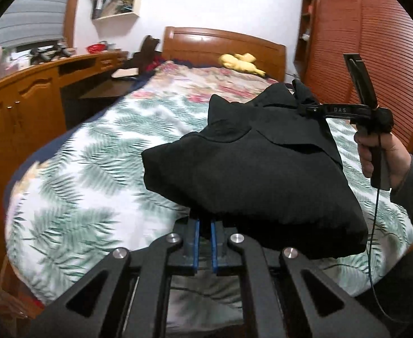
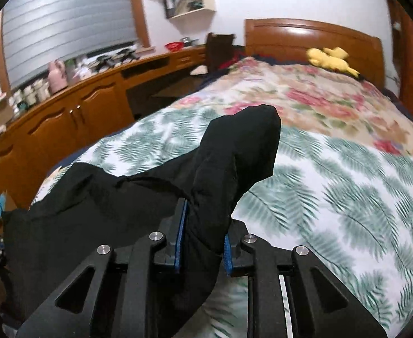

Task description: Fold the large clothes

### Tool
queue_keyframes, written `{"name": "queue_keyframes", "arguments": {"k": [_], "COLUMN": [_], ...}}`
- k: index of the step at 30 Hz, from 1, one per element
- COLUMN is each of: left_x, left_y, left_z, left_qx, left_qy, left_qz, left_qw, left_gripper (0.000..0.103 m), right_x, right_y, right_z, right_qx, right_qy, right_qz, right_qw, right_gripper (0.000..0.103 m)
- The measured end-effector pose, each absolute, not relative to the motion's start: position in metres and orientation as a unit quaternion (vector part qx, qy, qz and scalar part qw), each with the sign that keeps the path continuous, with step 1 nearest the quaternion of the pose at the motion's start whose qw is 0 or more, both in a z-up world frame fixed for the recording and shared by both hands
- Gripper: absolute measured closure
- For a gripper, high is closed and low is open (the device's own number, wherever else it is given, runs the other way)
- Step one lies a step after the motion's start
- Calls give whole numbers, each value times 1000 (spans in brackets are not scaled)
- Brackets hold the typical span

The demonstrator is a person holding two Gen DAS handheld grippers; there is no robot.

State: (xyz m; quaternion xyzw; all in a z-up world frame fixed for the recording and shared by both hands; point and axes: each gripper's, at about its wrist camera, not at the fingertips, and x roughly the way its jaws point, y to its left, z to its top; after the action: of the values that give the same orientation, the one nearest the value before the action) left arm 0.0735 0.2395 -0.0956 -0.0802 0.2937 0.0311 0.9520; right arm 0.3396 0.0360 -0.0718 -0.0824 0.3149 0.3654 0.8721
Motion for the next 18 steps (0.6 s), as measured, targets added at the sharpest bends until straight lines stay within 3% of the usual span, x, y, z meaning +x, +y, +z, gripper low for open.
{"name": "queue_keyframes", "arguments": {"k": [18], "left_x": [30], "left_y": [379], "left_z": [-110], "left_qx": [-89], "left_qy": [277], "left_qz": [169], "left_qw": [942], "left_gripper": [99], "right_x": [335], "right_y": [279], "right_z": [-87], "right_qx": [-142], "right_qy": [337], "right_qz": [435], "right_qw": [823], "right_gripper": [84]}}
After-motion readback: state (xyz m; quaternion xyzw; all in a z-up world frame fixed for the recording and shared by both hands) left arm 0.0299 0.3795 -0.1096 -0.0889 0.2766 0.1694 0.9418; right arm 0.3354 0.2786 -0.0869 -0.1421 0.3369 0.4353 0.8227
